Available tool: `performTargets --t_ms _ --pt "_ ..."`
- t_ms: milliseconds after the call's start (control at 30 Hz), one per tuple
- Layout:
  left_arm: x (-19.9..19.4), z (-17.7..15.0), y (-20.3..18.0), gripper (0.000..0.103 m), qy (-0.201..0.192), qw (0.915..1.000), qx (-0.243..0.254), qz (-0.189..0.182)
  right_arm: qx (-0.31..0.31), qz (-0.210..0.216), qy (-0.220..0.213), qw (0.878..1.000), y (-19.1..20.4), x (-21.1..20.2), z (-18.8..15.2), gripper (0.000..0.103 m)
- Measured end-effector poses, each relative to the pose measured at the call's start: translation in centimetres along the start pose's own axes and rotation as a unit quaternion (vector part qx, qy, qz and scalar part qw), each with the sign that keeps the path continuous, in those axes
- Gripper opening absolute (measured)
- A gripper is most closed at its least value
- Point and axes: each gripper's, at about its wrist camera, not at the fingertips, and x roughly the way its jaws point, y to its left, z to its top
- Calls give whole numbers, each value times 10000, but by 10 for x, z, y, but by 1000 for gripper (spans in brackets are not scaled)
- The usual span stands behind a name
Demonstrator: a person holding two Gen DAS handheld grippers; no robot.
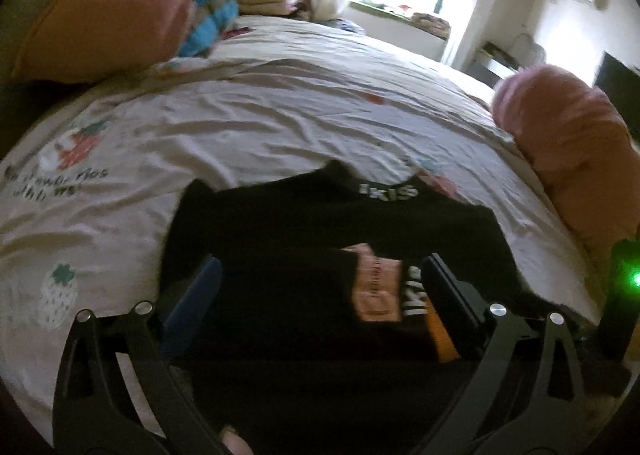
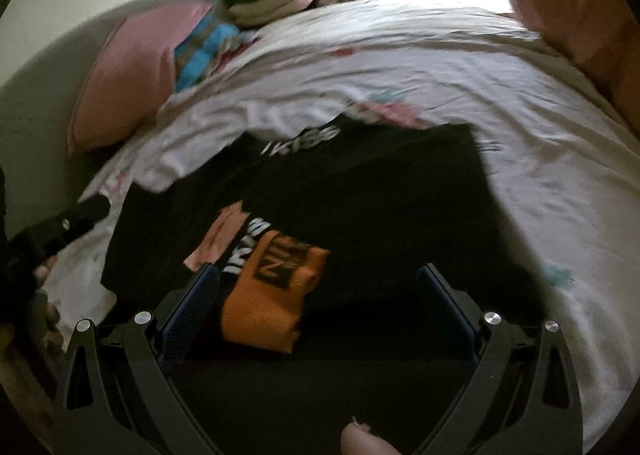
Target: Fold small clothes
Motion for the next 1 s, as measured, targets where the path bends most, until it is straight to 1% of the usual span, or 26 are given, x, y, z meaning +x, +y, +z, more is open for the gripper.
performTargets --t_ms 33,100,133,200,267,300,367,400,467,567,667,733,867,1000 --pt "0 0 6 93 -7 10000 -73 50 -26 -15 122 9999 5 11 1 97" --pt "0 1 14 93 -15 9997 -119 203 16 -23 282 9996 8 24 1 92" --pt "-1 2 20 93 -24 9995 -149 295 43 -8 345 9994 9 30 1 84" --pt "-4 3 29 93 -82 9991 -268 332 90 -20 492 9987 10 41 0 75" --pt "-9 7 43 93 -158 9981 -500 337 73 -26 569 9984 14 49 -2 52" --pt "-11 9 49 93 -193 9974 -602 348 9 2 553 9985 18 50 -1 45" --pt "-15 11 62 93 -263 9957 -801 390 -283 -80 485 9984 29 47 0 22" --pt "-17 12 66 93 -282 9949 -870 434 -426 -95 453 9980 35 46 1 16" --pt "-19 13 77 93 -307 9930 -1020 519 -569 -11 355 9977 43 39 6 13" --pt "-23 13 84 93 -361 9911 -1135 592 -765 247 -26 9968 55 16 21 11" --pt "-26 13 88 93 -394 9907 -1172 561 -1045 432 -403 9928 69 -11 39 11" --pt "-27 14 89 93 -415 9905 -1210 506 -1217 505 -578 9896 76 -24 50 11" --pt "-28 14 88 93 -427 9911 -1166 487 -1417 434 -914 9847 77 -47 68 10" --pt "-25 14 85 93 -405 9917 -1132 453 -1469 242 -1080 9829 64 -53 72 10"
